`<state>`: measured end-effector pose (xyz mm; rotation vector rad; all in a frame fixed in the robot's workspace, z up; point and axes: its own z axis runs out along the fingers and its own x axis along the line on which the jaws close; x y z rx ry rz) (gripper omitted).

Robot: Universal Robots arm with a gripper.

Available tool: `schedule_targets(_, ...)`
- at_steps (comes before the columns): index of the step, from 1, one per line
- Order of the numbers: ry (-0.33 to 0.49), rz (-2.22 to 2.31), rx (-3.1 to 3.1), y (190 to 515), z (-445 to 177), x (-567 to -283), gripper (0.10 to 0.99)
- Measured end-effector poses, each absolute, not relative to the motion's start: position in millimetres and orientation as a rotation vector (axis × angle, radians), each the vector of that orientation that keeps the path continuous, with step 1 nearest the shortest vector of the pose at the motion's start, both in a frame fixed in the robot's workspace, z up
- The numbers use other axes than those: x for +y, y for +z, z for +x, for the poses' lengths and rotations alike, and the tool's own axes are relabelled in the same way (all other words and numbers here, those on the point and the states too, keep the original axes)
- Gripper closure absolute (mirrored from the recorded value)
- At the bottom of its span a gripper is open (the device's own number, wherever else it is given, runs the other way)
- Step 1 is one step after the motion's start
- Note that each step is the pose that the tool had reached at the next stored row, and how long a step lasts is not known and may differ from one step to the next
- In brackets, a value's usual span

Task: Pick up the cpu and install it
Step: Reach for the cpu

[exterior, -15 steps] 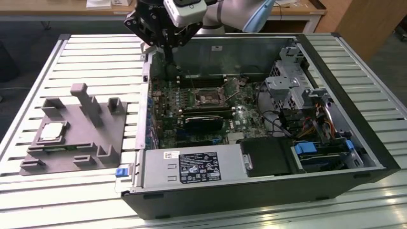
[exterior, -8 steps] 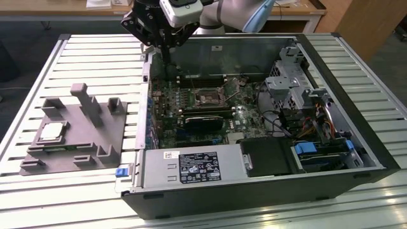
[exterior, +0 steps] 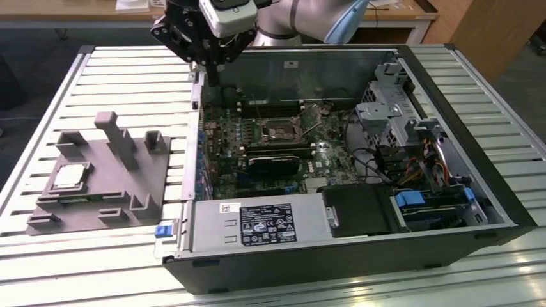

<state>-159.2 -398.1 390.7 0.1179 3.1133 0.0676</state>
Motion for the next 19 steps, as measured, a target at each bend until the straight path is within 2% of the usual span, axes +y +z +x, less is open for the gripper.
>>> schedule_targets(19, 0.068, 0.118, 3.116, 388.6, -198.6, -394.4, 0.98)
